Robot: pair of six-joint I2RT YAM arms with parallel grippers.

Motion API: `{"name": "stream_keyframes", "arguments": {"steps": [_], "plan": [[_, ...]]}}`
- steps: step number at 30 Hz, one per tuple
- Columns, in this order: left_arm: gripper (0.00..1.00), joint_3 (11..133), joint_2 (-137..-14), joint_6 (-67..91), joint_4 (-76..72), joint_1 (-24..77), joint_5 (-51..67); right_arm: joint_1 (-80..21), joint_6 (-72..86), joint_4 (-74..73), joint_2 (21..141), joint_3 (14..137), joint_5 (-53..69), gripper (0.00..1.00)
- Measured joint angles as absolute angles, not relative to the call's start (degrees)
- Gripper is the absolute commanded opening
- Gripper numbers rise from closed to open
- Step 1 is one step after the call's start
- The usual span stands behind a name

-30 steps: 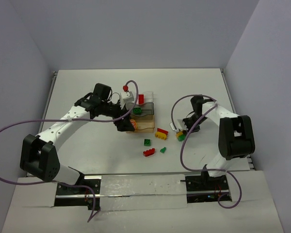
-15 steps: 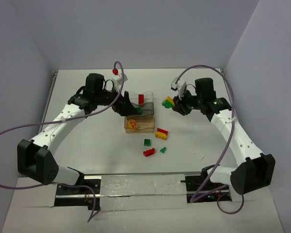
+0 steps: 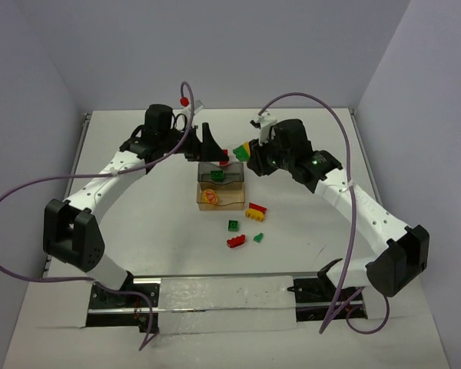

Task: Sort the legos into containers by color

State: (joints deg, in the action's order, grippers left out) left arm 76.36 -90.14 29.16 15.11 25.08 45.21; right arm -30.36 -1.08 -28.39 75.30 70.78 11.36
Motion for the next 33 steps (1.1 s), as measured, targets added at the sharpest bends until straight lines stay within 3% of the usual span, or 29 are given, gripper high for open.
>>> {"name": "stream_keyframes", "arguments": {"steps": [22,33], "plan": [[0.75,76.33,-93.59,36.39,8.91,25.08,48.54,-38.85,-1.17,-27.90,77.75,71.27,-1.48,0.00],[0.55,76.27,-94.94,38.22,7.06,25.34,49.80,-40.56,-1.88,-27.99,78.54,71.76,-3.84,0.00]]}}
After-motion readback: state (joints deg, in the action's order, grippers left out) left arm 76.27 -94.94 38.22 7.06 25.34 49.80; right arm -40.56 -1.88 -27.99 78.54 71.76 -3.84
